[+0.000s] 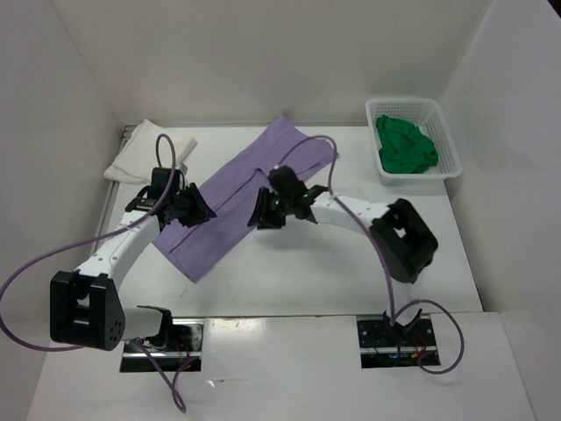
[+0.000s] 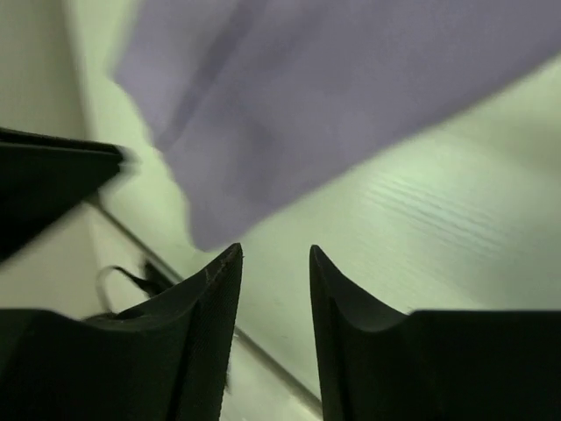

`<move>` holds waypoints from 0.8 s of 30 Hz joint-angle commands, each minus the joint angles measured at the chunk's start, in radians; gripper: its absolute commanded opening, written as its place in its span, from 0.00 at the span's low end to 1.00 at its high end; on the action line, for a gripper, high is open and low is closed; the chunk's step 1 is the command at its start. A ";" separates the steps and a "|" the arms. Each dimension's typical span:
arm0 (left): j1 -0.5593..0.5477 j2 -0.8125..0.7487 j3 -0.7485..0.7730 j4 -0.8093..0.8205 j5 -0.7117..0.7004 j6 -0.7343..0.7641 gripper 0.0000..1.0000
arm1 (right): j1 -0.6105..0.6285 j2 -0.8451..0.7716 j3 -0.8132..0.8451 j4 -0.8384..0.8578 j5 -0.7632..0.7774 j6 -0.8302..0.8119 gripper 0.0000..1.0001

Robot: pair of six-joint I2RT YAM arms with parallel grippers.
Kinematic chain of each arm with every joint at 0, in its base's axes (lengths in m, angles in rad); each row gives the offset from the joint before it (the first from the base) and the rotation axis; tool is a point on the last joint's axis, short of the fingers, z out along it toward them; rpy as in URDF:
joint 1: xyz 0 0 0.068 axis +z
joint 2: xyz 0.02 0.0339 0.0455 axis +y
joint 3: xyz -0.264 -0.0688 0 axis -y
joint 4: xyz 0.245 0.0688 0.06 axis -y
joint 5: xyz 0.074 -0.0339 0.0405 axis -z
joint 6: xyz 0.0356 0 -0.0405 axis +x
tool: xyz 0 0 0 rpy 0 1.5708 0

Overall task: Fold and stack the t-shirts
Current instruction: Rotate the tshirt 90 degrees

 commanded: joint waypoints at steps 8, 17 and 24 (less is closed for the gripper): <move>0.002 0.013 -0.020 0.028 0.030 0.032 0.36 | 0.090 0.259 -0.004 0.180 -0.041 0.135 0.50; 0.002 0.013 -0.030 0.037 0.039 0.041 0.36 | 0.110 0.411 0.069 0.180 -0.047 0.184 0.15; -0.129 0.114 0.000 0.037 0.011 0.051 0.36 | -0.060 0.085 -0.276 0.081 0.002 0.060 0.02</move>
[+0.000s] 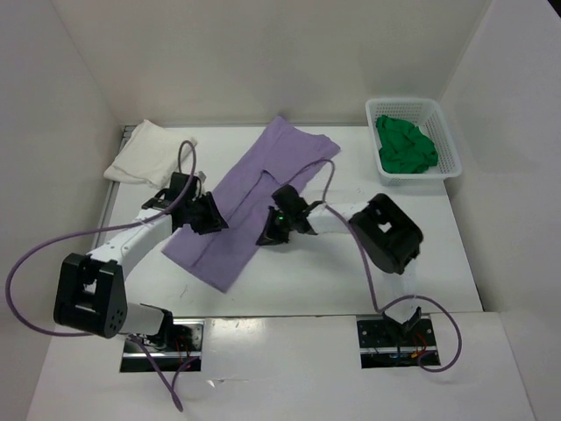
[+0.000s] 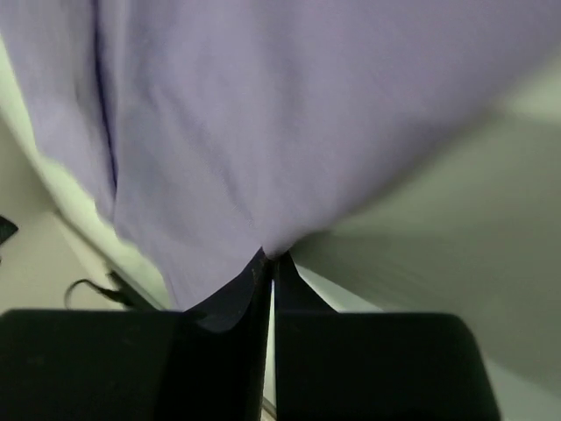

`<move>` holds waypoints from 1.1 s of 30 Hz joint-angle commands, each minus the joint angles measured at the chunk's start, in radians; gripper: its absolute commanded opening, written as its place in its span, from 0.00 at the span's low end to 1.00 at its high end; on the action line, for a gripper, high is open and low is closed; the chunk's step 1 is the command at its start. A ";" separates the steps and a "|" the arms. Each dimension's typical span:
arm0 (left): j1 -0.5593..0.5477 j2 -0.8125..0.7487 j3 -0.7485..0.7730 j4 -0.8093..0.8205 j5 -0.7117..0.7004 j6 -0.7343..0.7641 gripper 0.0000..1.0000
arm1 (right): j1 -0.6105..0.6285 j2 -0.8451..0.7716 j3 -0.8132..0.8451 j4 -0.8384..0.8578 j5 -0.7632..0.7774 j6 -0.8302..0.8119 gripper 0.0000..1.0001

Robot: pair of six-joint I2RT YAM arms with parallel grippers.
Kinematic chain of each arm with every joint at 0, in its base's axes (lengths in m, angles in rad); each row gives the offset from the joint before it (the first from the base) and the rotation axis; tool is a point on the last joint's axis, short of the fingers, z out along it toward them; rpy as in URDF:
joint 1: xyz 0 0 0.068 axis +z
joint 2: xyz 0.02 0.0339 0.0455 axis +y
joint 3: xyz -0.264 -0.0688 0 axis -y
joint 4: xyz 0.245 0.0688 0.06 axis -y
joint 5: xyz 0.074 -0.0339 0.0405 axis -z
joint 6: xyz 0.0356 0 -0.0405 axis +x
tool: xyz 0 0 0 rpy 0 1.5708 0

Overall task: Fold and stack the t-shirts
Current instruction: Rotate the tshirt 90 degrees, then grab the bottom of the folded rectangular tshirt with both arms

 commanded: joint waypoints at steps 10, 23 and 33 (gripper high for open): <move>-0.305 0.103 0.029 -0.095 -0.008 0.013 0.36 | -0.288 -0.504 -0.348 -0.359 0.109 -0.196 0.31; -0.199 -0.018 -0.173 -0.109 -0.048 -0.151 0.73 | -0.074 -0.847 -0.721 -0.258 0.051 0.158 0.45; -0.199 0.022 -0.227 -0.045 0.039 -0.161 0.47 | -0.026 -0.865 -0.785 -0.130 0.023 0.218 0.46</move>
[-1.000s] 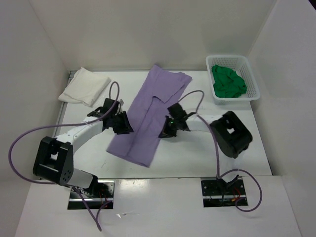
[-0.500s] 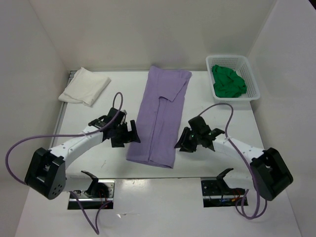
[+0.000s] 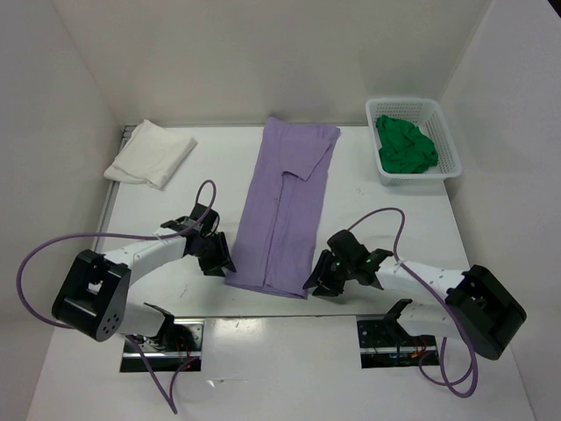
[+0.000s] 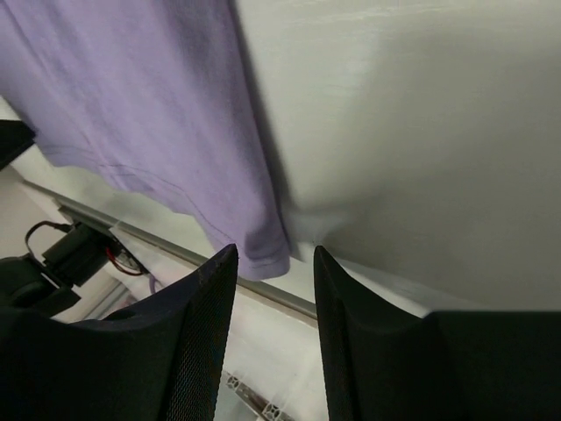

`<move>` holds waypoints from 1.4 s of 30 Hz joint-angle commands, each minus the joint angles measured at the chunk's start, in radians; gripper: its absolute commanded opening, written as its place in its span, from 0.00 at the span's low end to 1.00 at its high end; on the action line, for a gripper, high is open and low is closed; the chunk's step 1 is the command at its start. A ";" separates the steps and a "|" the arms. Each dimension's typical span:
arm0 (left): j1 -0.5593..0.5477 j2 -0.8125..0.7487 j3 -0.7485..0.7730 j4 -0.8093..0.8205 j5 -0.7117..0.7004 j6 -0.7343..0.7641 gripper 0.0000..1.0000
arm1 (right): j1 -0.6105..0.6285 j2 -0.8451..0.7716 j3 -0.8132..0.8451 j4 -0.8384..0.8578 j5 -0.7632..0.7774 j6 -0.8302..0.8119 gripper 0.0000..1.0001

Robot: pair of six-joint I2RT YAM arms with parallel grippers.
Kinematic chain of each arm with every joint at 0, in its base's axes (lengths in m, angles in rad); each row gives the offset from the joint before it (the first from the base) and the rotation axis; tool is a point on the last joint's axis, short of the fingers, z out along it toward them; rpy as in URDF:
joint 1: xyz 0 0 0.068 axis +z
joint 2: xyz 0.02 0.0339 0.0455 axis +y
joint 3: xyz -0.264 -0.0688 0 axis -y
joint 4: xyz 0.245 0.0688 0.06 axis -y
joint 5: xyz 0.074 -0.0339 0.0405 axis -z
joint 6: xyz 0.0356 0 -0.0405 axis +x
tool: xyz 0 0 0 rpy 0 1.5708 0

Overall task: Fold and stack the t-shirts
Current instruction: Grab the bottom of the folded rectangular tshirt with both arms, then fold the folded rectangular tshirt in 1/3 of the way

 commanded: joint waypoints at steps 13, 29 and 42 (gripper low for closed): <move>-0.050 -0.012 -0.011 0.022 0.058 -0.016 0.15 | 0.029 -0.024 -0.022 0.111 -0.007 0.076 0.07; -0.046 -0.070 0.290 -0.194 -0.120 0.067 0.00 | 0.037 -0.037 0.298 -0.228 0.090 -0.073 0.00; 0.087 0.502 0.872 -0.035 -0.132 0.140 0.00 | -0.501 0.418 0.718 -0.191 0.013 -0.505 0.00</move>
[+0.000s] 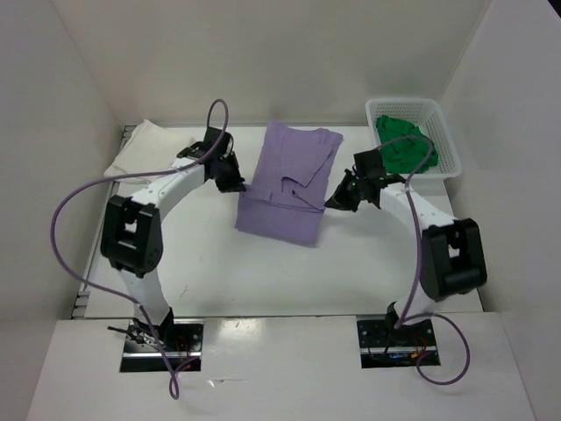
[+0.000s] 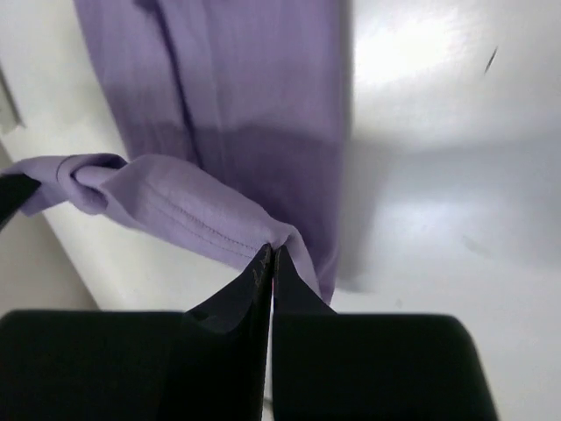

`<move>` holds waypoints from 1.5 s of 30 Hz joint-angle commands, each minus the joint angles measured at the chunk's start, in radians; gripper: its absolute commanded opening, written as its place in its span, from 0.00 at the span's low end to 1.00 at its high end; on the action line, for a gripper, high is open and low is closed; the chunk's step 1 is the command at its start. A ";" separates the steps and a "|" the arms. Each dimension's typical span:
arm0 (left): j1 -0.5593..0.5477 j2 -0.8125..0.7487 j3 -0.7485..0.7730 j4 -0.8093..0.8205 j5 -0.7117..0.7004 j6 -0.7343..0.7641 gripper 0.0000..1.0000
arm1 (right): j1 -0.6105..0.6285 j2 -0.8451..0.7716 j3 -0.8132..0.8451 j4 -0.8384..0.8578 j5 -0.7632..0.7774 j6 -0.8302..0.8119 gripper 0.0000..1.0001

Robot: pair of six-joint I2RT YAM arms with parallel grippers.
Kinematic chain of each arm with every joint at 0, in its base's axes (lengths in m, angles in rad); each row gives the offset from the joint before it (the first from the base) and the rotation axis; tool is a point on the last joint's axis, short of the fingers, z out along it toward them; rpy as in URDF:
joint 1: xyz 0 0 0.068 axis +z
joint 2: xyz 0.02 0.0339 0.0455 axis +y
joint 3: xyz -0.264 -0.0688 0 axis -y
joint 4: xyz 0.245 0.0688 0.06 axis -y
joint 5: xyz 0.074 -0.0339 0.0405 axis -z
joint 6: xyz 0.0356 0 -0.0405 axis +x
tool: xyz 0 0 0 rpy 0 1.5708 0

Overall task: Fold and stack the t-shirts
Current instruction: Fold the folded rectangular tshirt in 1/3 of the way

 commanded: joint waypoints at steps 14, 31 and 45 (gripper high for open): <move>0.030 0.452 0.473 0.076 -0.033 0.039 0.09 | -0.109 0.452 0.416 0.019 0.008 -0.177 0.00; -0.080 0.163 -0.035 0.320 0.068 -0.014 0.33 | 0.122 0.292 0.292 0.008 0.048 -0.132 0.06; -0.062 0.199 -0.385 0.393 0.151 -0.092 0.30 | 0.261 0.400 0.125 0.063 0.118 -0.063 0.03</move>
